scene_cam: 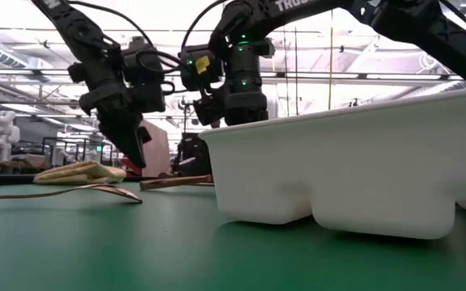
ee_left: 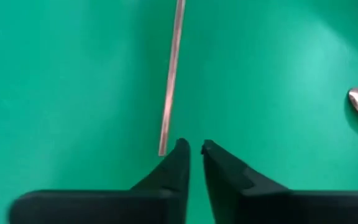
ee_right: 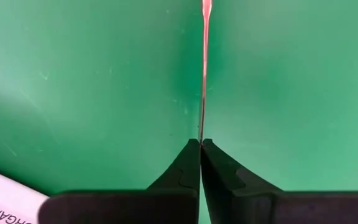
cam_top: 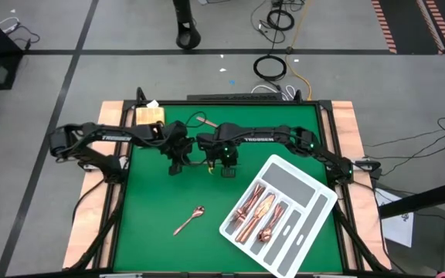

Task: Sort silverware
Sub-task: Put the bronze knife into the silverware tray

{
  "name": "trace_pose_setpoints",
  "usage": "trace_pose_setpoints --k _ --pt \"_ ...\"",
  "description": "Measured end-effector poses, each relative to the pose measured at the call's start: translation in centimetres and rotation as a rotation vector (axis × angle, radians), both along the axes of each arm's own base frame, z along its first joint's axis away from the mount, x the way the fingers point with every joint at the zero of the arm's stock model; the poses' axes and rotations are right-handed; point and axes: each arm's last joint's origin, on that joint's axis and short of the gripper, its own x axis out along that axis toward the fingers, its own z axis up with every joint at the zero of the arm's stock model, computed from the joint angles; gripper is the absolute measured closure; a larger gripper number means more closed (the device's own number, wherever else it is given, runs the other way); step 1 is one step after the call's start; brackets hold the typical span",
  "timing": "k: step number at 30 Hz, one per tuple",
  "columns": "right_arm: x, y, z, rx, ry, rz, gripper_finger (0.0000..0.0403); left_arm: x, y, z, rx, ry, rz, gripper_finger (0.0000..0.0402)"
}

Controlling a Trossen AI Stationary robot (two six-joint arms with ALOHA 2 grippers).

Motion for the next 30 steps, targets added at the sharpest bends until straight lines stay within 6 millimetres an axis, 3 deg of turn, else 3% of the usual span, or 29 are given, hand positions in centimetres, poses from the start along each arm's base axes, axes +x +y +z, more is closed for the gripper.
trace_pose_setpoints --k 9,15,25,30 --pt "0.2 1.1 0.0 -0.001 -0.007 0.019 0.0403 1.2 0.7 -0.9 0.062 -0.017 0.079 0.0198" --pt "0.4 1.1 0.0 -0.002 -0.025 0.018 0.0403 2.2 0.2 -1.6 0.070 -0.040 0.057 0.0143" --pt "0.3 1.0 0.1 -0.005 -0.015 0.030 0.0403 3.5 -0.7 -3.5 0.071 -0.036 0.032 0.0139" --pt "0.3 1.4 0.1 0.004 -0.020 0.078 0.0403 3.6 -0.7 -3.9 0.097 -0.022 0.003 0.0212"
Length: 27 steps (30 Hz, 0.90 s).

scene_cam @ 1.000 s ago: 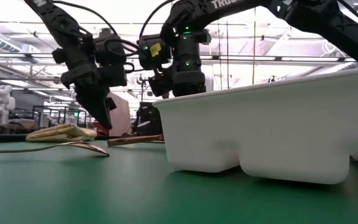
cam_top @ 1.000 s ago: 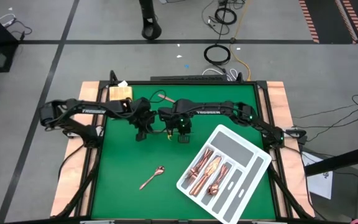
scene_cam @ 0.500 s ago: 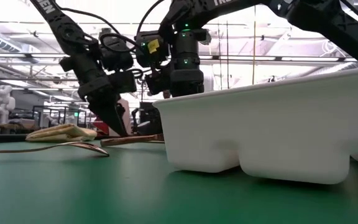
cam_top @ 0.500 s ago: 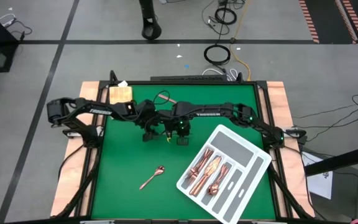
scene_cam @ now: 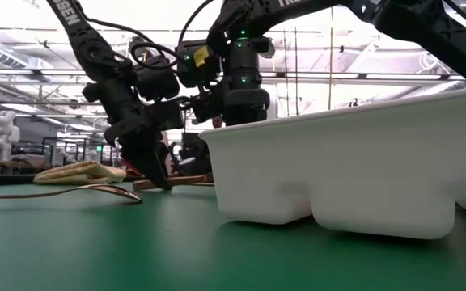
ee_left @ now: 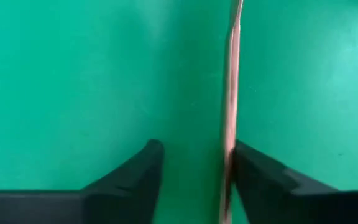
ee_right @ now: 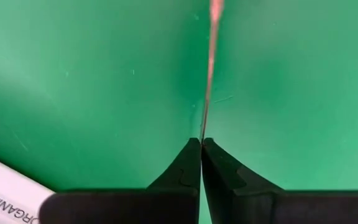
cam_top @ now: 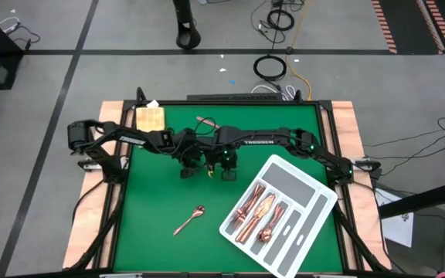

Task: Sort silverware
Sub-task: Put the bronze knife into the silverware tray

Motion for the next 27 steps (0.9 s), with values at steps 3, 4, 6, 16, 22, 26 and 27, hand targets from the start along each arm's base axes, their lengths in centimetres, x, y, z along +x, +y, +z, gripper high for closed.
trace_pose_setpoints --k 3,4,6,16,22,26,27 --pt "-0.1 0.3 0.0 0.000 0.008 0.027 0.0403 0.0 0.0 -0.2 0.026 0.012 -0.010 0.0284" --pt "-0.1 0.3 0.0 0.000 0.008 0.035 0.0403 0.0 0.0 -0.3 0.028 0.015 -0.009 0.0310" --pt "-0.1 0.4 0.0 -0.002 0.007 0.056 0.0403 0.1 -0.1 -0.5 0.017 0.021 -0.024 0.0357" --pt "-0.3 0.6 0.4 -0.017 0.031 0.041 0.0403 0.1 -0.8 -0.8 -0.001 0.032 -0.077 0.0384" --pt "-0.7 0.8 5.2 -0.014 -0.010 0.022 0.0382 -0.3 -0.9 0.4 -0.004 0.013 -0.065 0.0384" --pt "-1.3 0.7 8.5 -0.029 -0.062 -0.018 0.0351 -0.5 -1.0 0.6 -0.013 0.033 -0.055 0.0384" --pt "-1.7 0.7 9.5 -0.029 -0.084 -0.037 0.0343 -0.6 -1.1 0.7 -0.023 0.041 -0.044 0.0384"
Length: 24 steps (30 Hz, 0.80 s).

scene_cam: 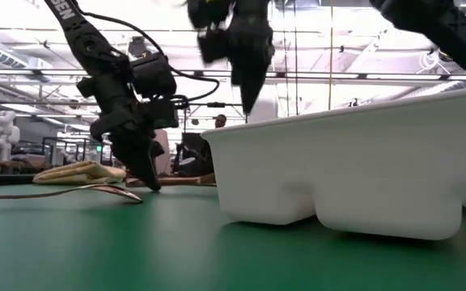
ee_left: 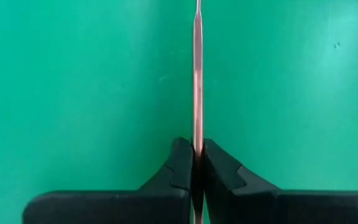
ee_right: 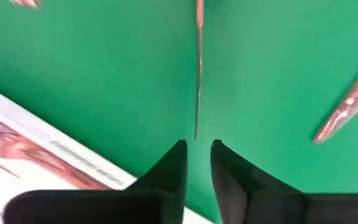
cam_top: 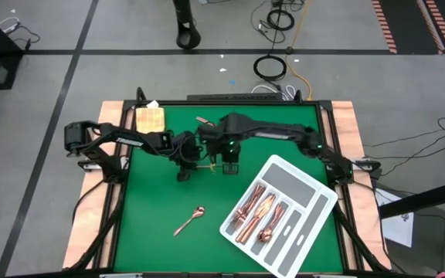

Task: Sort silverware
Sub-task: Put the bronze knife into the silverware tray

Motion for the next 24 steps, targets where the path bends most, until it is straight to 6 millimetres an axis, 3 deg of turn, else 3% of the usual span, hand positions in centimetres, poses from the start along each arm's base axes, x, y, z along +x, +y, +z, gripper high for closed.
trace_pose_setpoints --k 4,9,13,21,24 --pt "-3.2 0.8 6.0 0.046 -0.132 -0.099 0.0316 -0.3 -0.4 1.0 -0.069 -0.011 0.056 0.0384" --pt "-7.3 2.3 12.5 0.001 -0.333 -0.206 0.0306 0.1 -1.3 4.5 -0.209 -0.127 0.140 0.0384" --pt "-11.8 3.0 17.1 -0.119 -0.491 -0.327 0.0308 0.0 -3.1 7.4 -0.337 -0.200 0.211 0.0384" --pt "-18.8 3.8 22.4 -0.284 -0.735 -0.524 0.0309 0.8 -8.8 10.4 -0.612 -0.308 0.337 0.0384" --pt "-20.4 3.9 23.4 -0.279 -0.796 -0.554 0.0309 1.2 -10.9 10.7 -0.651 -0.371 0.389 0.0384"
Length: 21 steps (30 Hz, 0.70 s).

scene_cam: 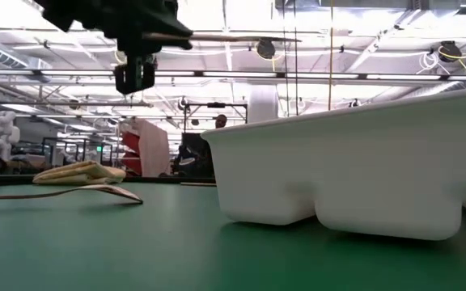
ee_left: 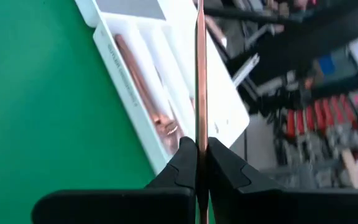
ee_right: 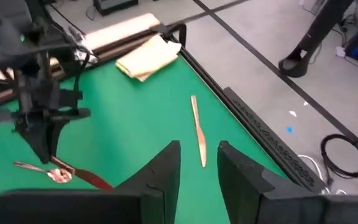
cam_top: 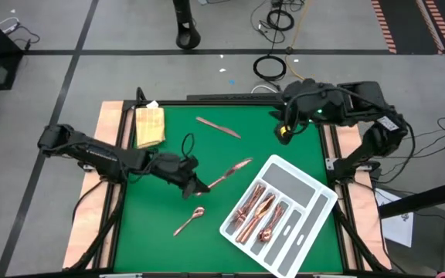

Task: Sort silverware
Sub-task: Put the bronze knife into the silverware tray

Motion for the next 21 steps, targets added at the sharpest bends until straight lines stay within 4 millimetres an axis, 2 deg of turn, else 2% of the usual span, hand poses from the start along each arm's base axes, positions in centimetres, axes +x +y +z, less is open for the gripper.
trace_pose_setpoints --k 4,8,14,21 --pt "-0.6 0.4 0.5 0.003 -0.031 0.025 0.0309 0.5 -2.1 -0.4 -0.032 -0.020 0.104 0.0384" --pt "-0.9 0.9 0.6 -0.006 -0.026 0.059 0.0309 1.9 -4.2 -0.8 -0.027 -0.010 0.159 0.0384" --pt "-1.0 1.6 0.3 -0.031 0.017 0.115 0.0309 5.5 -7.3 -0.4 -0.009 -0.017 0.160 0.0384" --pt "-1.3 2.2 0.1 -0.044 0.053 0.151 0.0309 9.9 -9.5 -2.5 -0.017 0.034 0.181 0.0384"
